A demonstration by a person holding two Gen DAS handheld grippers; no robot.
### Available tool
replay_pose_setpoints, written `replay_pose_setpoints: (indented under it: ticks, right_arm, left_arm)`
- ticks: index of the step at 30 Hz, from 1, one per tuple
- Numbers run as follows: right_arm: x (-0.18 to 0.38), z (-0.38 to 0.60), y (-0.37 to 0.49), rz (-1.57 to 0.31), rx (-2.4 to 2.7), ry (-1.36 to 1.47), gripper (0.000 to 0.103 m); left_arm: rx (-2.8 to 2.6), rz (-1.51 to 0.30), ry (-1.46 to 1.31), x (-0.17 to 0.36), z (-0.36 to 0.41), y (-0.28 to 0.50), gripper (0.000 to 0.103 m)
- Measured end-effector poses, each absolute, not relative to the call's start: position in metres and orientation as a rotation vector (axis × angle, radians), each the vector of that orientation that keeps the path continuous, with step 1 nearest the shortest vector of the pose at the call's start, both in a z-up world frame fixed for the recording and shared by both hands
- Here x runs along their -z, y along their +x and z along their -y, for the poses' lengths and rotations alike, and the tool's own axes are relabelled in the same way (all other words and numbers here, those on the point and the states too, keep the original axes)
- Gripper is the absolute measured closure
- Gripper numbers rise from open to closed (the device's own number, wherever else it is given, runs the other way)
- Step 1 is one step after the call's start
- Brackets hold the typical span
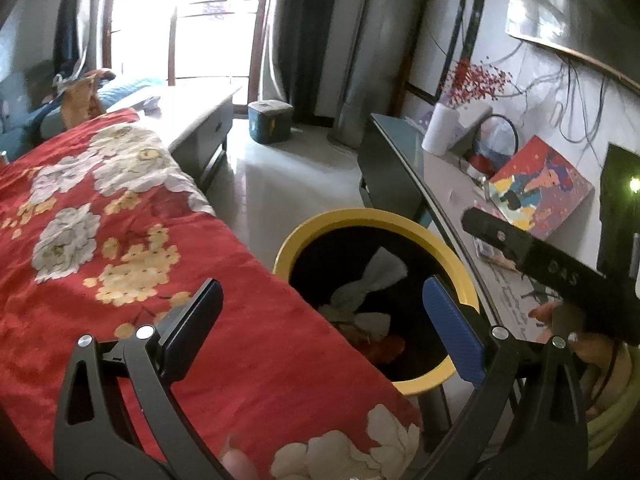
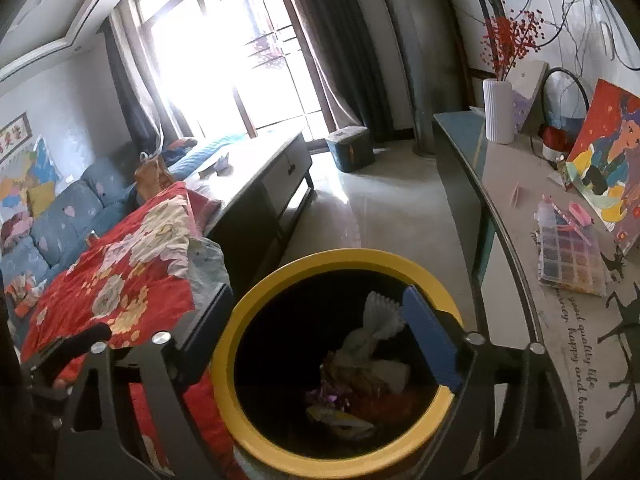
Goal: Collect trash
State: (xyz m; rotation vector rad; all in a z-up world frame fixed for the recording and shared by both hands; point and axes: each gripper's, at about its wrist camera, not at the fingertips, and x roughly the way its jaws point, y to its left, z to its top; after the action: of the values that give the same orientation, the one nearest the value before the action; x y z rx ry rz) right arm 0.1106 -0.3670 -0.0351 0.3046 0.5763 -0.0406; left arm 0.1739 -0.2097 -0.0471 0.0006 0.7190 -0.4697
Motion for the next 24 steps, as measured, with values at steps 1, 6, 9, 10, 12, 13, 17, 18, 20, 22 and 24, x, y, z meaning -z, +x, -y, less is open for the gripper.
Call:
replay_pose_setpoints:
  ticks: [1,6,9,10,12,13,17,18,20,22,24]
  right_arm:
    - [0.034,0.365,0.109,-0.575,0.041,0.298,0.015]
    - [0.031,0.358,0.101,-0.578,0.036,0.272,0.011]
    - [0.029,0.351,0.095,-0.579,0.033,0.258,0.010]
    - [0.029,0.349,0.094,-0.579,0.030,0.253,0.010]
    - [0.028,0.343,0.090,-0.580,0.022,0.238,0.010]
    - [0.027,0.339,0.089,-0.580,0.017,0.231,0.010]
    - [0.023,0.326,0.081,-0.566,0.005,0.215,0.007]
    - [0.021,0.321,0.079,-0.560,0.003,0.211,0.007]
    - [0.019,0.314,0.075,-0.553,-0.010,0.201,0.007]
    - [0.017,0.305,0.071,-0.548,-0.019,0.184,0.007]
    - [0.014,0.297,0.066,-0.536,-0.030,0.173,0.007]
  left_arm:
    - [0.463,-0.716,-0.005,0.046,0.207,0.173,0.011]
    - [0.422,-0.700,-0.027,0.037,0.192,0.168,0.011]
    - [0.399,-0.697,-0.036,0.034,0.183,0.165,0.011]
    - [0.392,-0.695,-0.038,0.033,0.180,0.164,0.011]
    - [0.377,-0.694,-0.042,0.032,0.174,0.162,0.011]
    - [0.364,-0.695,-0.045,0.031,0.169,0.160,0.011]
    - [0.337,-0.686,-0.061,0.027,0.152,0.154,0.011]
    - [0.329,-0.680,-0.064,0.025,0.147,0.151,0.011]
    - [0.314,-0.668,-0.067,0.022,0.140,0.147,0.011]
    - [0.300,-0.658,-0.073,0.019,0.132,0.142,0.011]
    - [0.284,-0.647,-0.080,0.016,0.124,0.138,0.011]
